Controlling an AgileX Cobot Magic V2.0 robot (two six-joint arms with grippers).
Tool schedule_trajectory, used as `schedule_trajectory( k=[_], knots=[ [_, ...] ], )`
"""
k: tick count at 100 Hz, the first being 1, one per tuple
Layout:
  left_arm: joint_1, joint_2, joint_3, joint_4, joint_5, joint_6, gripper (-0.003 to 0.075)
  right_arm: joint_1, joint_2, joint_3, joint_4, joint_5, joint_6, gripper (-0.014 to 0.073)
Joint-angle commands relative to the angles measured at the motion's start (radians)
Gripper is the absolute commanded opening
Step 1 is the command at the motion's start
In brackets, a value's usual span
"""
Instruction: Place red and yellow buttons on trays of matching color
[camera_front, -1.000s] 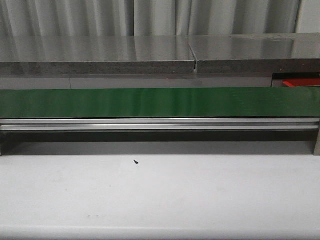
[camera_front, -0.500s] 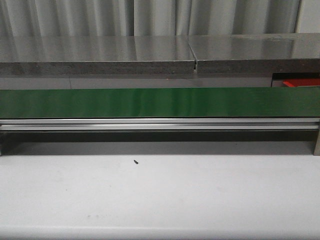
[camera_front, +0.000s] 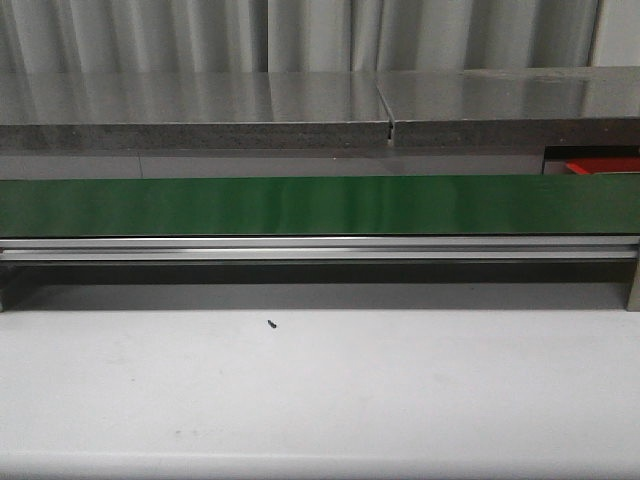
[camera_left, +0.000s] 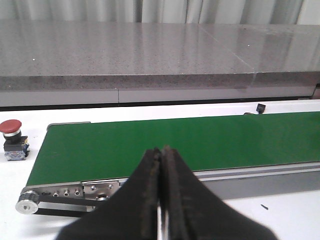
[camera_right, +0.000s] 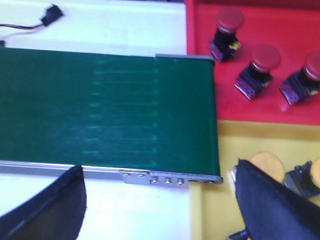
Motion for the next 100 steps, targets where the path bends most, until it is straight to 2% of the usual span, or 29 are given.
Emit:
schedule_trajectory(
  k=[1,14,28,42,57,100],
  knots=[
    [-0.007,0.008,-0.026,-0.020,-0.067,0.003,-0.0019,0.042,-0.099,0.000,0.009,-0.040,-0.019,0.0602],
    [-0.007,0.008,-0.026,-0.020,-0.067,0.003,-0.0019,0.078,-0.221,0.082,0.008,-0.033,-0.019,0.0558],
    [-0.007,0.008,-0.026,-0.020,-0.067,0.003,-0.0019,0.083,-0.357,0.178,0.008,-0.016,-0.026,0.0423],
    [-0.007,0.008,-0.026,-0.020,-0.067,0.003,-0.0019,0.083,-0.479,0.249,0.008,-0.028,-0.026,0.0213],
    [-0.007,0.008,-0.026,-0.020,-0.067,0.003,-0.0019,0.083,-0.552,0.271,0.008,-0.025,-0.026,-0.0068],
    [-0.007,0.008,-0.026,-0.020,-0.067,0.003,-0.0019,0.083,-0.562,0.271,0.008,-0.005,-0.026,-0.0067]
  ],
)
